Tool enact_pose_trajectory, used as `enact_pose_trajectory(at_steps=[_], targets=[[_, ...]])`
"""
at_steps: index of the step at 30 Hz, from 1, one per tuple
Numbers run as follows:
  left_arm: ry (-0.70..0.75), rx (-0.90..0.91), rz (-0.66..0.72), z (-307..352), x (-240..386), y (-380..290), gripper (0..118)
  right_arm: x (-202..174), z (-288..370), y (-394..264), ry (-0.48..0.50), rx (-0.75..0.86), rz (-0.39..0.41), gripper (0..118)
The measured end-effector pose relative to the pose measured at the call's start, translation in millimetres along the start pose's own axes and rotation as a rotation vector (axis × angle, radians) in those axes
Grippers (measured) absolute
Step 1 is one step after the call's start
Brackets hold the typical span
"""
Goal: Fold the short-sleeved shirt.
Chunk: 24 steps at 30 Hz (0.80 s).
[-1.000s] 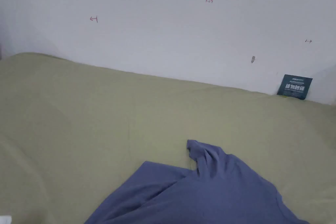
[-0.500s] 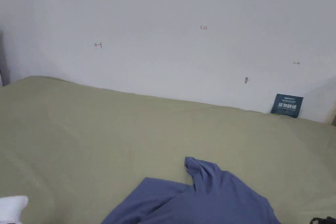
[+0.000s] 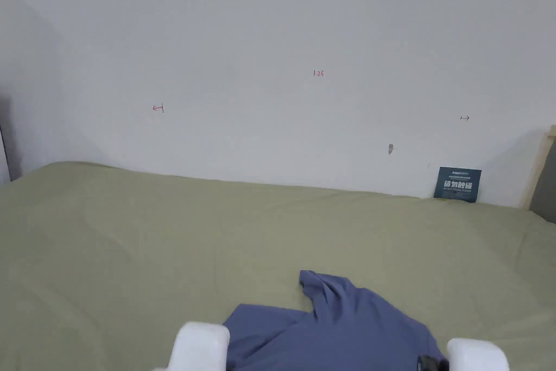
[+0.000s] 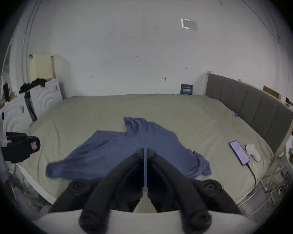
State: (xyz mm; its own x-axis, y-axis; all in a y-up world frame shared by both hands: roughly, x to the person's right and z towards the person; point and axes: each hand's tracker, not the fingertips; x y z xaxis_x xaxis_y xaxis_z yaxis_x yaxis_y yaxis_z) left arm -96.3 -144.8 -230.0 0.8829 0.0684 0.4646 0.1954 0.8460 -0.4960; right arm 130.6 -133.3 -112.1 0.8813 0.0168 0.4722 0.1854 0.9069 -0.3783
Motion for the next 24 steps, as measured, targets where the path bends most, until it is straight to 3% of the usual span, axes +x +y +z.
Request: enact_pose_trajectory(at_steps=[5, 9, 15, 19, 20, 23, 24], targets=[[0.05, -0.034, -0.079, 20.0, 13.4, -50.5, 0, -14.3, 19.7, -40.5, 0.049, -0.041, 0.026, 2], [0.019, -0.089, -0.035, 18.6, 9.8, -65.6, 0, -20.0, 20.7, -51.7, 0.074, -0.082, 0.021, 1], [0.021, -0.099, -0.013, 11.6, -17.0, -44.0, 0, -16.1, 22.9, -39.7, 0.094, -0.069, 0.018, 1], [0.119, 0.023, -0.01, 8.2, -74.3, -14.9, 1, -1.8, 20.3, -27.0, 0.098, -0.054, -0.027, 1], [0.096, 0.012, -0.018, 2.9, -89.3, -10.2, 8, 1.2, 19.3, -24.7, 0.096, -0.052, -0.036, 1], [0.023, -0.108, -0.012, -23.4, -128.7, 2.0, 70, 8.3, 11.9, -17.2, 0.101, -0.058, -0.047, 2], [0.043, -0.181, 0.005, -34.1, -136.0, 4.0, 77, 10.4, 8.5, -15.3, 0.111, -0.064, -0.052, 2]])
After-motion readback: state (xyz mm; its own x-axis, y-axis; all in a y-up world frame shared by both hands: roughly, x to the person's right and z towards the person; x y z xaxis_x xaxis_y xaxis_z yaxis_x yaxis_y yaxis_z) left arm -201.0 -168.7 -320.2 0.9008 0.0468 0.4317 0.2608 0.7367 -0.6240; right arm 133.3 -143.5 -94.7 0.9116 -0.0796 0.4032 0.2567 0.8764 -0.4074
